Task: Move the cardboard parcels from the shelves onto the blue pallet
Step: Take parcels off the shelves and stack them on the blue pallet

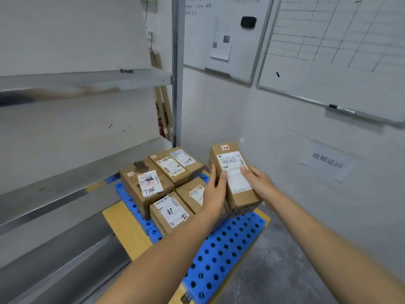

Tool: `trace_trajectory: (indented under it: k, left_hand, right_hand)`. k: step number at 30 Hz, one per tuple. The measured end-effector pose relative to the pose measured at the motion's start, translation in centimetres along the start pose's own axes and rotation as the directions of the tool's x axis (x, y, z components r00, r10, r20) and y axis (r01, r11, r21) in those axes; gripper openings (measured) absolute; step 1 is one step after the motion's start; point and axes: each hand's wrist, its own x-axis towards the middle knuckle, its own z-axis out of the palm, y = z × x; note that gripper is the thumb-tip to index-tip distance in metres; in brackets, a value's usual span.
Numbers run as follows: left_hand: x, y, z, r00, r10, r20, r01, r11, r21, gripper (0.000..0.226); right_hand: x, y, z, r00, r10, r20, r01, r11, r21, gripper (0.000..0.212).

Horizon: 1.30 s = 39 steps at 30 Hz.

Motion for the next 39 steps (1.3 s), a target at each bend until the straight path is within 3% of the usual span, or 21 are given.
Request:
trace_trajectory:
  k: [5,12,20,22,26,32,39]
  left_hand:
    - [4.1,-1.6,0.9,0.998,-0.036,-0.057,0.037,0.999,0.009,0.067]
    - [10.6,-4.2,3.0,0.976,-0.077,-0.204,0.082,0.997,0.013,0.070]
    - [14.5,-8.5,5.8,0.888,-0.117,-0.444,0.191,0.974,0.125,0.063]
    - [15.1,-9.6,6.4,0.844,-0.098,-0.528,0.261,0.934,0.244,0.059]
    - [15.8,-11.5,5.7,0.785,-0.021,-0.619,0.428,0.741,0.517,0.046]
    - [16.5,-13.7,5.3,0.706,-0.019,-0.708,0.583,0.583,0.566,0.040]
    - [16.9,-14.2,5.7,0.679,0.041,-0.733,0.521,0.676,0.521,0.034]
  right_hand:
    - [5.4,1.8,-0.5,0.996,0.037,0.082,-0.037,0.999,-0.010,0.029]
    - [14.3,4.0,-2.1,0.971,0.035,0.238,-0.020,0.998,-0.064,0.037]
    - [21.9,8.2,-1.6,0.892,0.047,0.450,-0.015,0.997,-0.075,0.034]
    - [23.3,9.7,-0.8,0.879,0.053,0.474,-0.025,0.998,-0.066,0.035]
    - [24.4,12.9,0.4,0.855,0.094,0.510,-0.056,0.994,-0.090,0.036]
    - [24.2,14.6,1.7,0.817,0.078,0.572,-0.023,0.994,-0.103,0.035]
    - [25.3,15.0,2.2,0.756,0.143,0.639,-0.048,0.985,-0.163,0.036]
